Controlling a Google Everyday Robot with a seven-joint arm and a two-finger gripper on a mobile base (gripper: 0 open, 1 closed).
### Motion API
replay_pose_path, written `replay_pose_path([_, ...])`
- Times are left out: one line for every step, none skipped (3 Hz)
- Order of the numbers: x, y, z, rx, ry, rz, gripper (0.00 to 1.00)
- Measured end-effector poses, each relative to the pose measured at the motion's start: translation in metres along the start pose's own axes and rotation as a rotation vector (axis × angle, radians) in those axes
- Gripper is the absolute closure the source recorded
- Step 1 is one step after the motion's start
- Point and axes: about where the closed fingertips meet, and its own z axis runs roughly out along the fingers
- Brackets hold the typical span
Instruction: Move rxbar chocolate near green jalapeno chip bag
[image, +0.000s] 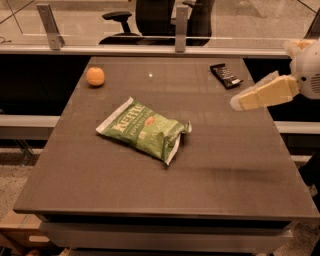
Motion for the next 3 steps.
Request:
replay_pose_path([0.010,-0.002,0.024,0.063,-0.066,0.064,0.00])
replay_pose_path([0.013,-0.024,0.045,0.152,-0.126,0.122,0.00])
replay_pose_path([0.017,-0.046,0.068,0.200,-0.163,0.178,0.00])
